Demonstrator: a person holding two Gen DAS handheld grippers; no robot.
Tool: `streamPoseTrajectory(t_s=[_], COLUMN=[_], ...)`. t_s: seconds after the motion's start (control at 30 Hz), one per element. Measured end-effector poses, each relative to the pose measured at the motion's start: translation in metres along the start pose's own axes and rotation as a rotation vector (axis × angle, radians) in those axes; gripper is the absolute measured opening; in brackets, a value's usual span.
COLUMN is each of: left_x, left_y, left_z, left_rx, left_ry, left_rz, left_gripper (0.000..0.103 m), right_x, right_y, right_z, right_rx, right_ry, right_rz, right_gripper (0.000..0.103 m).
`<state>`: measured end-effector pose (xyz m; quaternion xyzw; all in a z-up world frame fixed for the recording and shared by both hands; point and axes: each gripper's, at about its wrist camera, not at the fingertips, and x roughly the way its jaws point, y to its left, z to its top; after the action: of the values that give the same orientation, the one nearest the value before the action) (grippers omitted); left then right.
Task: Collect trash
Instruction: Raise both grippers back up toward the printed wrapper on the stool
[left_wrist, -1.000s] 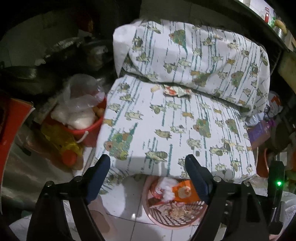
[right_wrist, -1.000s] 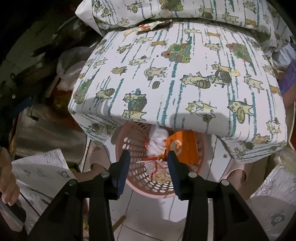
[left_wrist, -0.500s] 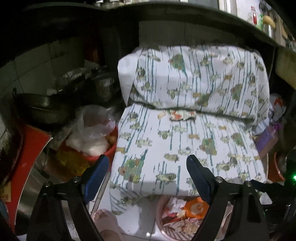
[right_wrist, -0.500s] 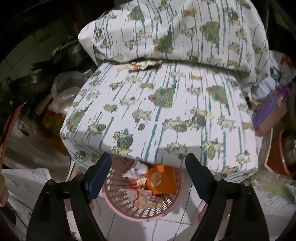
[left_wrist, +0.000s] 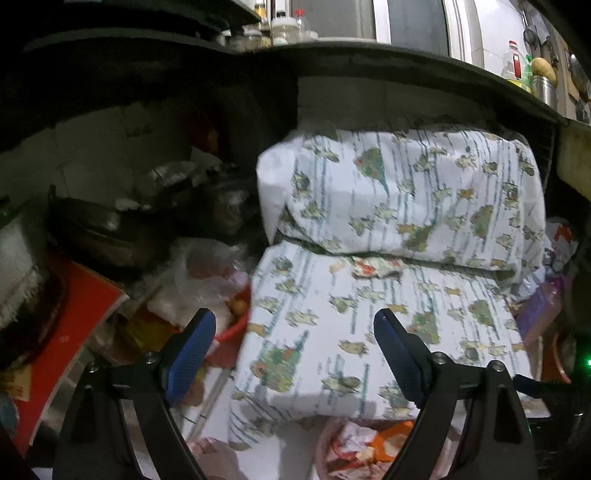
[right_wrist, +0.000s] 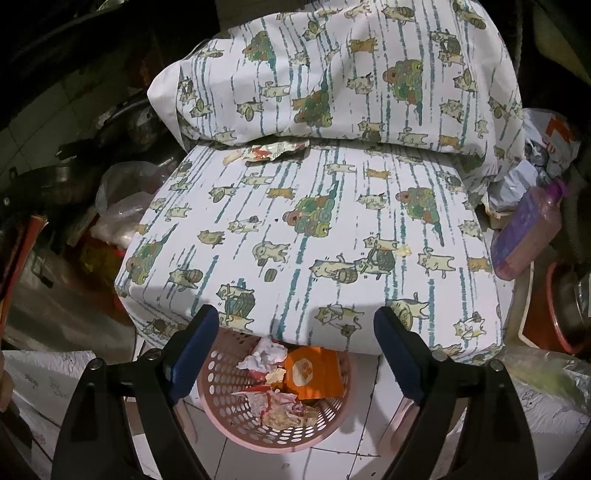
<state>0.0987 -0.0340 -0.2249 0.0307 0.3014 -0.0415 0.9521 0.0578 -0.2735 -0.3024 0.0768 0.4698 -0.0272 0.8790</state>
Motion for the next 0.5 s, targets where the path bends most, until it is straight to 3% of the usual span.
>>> streamPoseTrajectory(t_s=[0.3,0.5], left_x=[-0.018,-0.018], left_y=[0.012,0.006], left_z=[0.011,0.026], left_rx=[-0.042,-0.011], left_ry=[-0.115,-0.158], left_rz=[0.060,0.013], left_gripper=[0.090,0.091], right_x=[-0.005,-0.017], right_y=[-0.007,-0.002], right_z=[0.016,0.047], right_rx=[0.014,-0.068], right_ry=[-0.033,-0.128], right_rz=[-0.019,-0.039], right_gripper=[0.085,0.086])
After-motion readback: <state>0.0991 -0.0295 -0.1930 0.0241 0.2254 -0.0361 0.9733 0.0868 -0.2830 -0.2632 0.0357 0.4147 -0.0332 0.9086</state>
